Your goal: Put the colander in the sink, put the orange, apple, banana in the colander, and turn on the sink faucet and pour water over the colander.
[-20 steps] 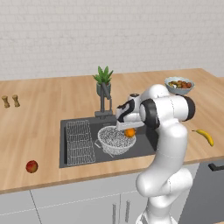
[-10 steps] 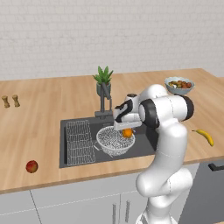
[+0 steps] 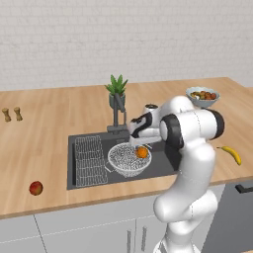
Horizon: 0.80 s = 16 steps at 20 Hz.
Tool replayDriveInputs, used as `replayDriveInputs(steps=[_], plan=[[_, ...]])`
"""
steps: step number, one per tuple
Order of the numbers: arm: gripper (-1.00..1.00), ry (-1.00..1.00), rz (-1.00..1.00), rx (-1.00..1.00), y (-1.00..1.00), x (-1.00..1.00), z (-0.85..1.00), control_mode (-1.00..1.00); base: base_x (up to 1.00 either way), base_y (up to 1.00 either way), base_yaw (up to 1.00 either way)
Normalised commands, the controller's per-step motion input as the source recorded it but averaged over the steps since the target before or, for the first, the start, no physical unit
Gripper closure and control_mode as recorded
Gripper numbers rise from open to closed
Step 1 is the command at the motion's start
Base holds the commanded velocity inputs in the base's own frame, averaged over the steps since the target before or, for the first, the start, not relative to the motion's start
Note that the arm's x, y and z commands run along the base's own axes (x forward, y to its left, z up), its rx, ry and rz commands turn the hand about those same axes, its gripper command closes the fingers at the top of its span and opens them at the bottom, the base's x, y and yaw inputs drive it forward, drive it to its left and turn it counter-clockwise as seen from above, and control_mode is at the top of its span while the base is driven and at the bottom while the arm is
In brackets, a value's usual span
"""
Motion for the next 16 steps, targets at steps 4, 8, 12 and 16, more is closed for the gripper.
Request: replayDriveInputs(steps=[4,8,12,16], plan=[[-1.00,-0.08,0.00,0.00,-0.11,-0.45,0.31,-1.00,0.00,0.00,0.00],[-1.00,-0.03,0.00,0.01,-0.27,-0.45,0.30,-1.00,0.00,0.00,0.00],[-1.00,0.00,0.00,0.03,-0.93,-0.59,0.55,-1.00,0.00,0.00,0.00],[-1.00,0.03,0.00,0.02,-1.00,-0.26,0.37,-1.00,0.00,0.00,0.00]])
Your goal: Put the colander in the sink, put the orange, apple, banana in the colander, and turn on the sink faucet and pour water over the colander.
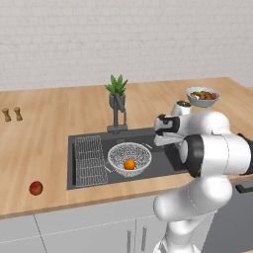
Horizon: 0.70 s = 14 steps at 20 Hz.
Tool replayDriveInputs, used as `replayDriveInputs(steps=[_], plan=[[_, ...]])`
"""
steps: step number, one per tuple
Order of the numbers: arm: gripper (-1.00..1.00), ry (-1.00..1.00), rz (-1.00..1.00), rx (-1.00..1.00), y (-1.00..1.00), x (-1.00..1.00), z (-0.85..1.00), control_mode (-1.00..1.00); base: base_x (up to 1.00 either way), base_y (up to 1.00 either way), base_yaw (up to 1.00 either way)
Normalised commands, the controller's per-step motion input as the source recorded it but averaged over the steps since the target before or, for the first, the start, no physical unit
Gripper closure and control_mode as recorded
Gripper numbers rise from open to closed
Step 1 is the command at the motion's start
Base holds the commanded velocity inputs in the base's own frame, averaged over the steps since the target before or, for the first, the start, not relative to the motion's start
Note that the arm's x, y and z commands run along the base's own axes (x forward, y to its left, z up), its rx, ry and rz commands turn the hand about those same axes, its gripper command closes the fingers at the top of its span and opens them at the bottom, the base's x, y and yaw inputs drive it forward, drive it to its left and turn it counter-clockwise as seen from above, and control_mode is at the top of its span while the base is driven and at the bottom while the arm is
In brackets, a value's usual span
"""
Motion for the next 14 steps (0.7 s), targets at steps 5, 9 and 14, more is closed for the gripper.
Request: replayDriveInputs(steps=[5,9,14], plan=[[-1.00,0.14,0.00,0.00,-1.00,-0.02,0.08,-1.00,0.00,0.00,0.00],[-1.00,0.16,0.00,0.00,-1.00,0.00,0.00,-1.00,0.00,0.00,0.00],[-1.00,0.16,0.00,0.00,-1.00,0.01,0.03,-1.00,0.00,0.00,0.00]])
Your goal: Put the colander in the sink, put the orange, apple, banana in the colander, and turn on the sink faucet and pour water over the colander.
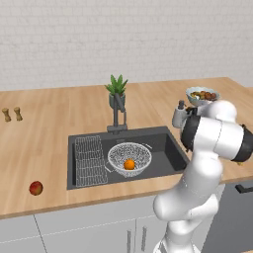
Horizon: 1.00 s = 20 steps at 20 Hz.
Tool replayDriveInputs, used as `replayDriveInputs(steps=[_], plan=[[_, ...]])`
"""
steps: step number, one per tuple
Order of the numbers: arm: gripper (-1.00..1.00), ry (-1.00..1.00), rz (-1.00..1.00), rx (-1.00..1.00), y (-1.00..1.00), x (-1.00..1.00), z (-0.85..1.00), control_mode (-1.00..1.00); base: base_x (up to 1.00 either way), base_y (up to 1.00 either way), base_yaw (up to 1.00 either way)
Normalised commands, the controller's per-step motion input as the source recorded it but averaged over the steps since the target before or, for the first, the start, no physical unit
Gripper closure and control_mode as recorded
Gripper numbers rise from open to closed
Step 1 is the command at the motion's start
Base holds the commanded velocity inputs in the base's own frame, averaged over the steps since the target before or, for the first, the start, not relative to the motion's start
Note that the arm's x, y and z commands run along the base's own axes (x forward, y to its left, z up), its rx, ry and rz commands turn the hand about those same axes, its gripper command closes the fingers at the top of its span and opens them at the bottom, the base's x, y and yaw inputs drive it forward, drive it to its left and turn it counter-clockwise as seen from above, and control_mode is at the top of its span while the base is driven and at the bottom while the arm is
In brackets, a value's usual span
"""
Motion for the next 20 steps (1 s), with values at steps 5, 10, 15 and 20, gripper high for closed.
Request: replayDriveInputs(steps=[5,10,15,20], plan=[[-1.00,0.09,0.00,0.00,-0.98,-0.03,0.00,-1.00,0.00,0.00,0.00],[-1.00,0.00,0.00,0.00,-0.60,-0.43,0.00,-1.00,0.00,0.00,0.00],[-1.00,-0.01,0.00,0.00,-0.28,-0.59,-0.02,-1.00,0.00,0.00,0.00],[-1.00,-0.03,0.00,0.00,-0.37,-0.23,0.00,-1.00,0.00,0.00,0.00]])
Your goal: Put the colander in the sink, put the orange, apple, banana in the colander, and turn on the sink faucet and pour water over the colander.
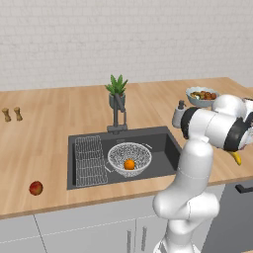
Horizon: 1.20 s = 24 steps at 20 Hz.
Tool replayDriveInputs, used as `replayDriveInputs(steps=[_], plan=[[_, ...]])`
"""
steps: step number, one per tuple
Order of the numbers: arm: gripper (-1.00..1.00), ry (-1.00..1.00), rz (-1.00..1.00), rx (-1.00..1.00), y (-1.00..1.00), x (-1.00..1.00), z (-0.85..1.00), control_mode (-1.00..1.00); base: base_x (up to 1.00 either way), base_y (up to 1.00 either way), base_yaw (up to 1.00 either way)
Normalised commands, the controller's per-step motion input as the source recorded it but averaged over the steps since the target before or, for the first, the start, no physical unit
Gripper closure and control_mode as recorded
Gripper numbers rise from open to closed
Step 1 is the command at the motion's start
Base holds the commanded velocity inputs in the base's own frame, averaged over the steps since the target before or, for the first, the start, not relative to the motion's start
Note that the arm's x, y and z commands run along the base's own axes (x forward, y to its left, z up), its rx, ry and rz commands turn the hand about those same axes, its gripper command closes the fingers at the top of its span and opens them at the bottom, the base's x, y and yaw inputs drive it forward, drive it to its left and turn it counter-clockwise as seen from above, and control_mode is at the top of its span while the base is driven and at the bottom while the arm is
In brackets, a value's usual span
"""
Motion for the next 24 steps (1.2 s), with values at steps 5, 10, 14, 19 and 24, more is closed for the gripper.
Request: replayDriveInputs(steps=[5,10,14,19,24], plan=[[-1.00,0.00,0.00,0.00,-0.32,0.00,-0.02,-1.00,0.00,0.00,0.00],[-1.00,0.00,0.00,0.00,-0.09,0.00,-0.19,-1.00,0.00,0.00,0.00],[-1.00,0.00,0.00,0.00,-0.19,0.02,-0.16,-1.00,0.00,0.00,0.00],[-1.00,0.00,0.00,0.00,-0.24,0.11,-0.12,-1.00,0.00,0.00,0.00],[-1.00,0.00,0.00,0.00,-0.05,0.05,-0.21,-1.00,0.00,0.00,0.00]])
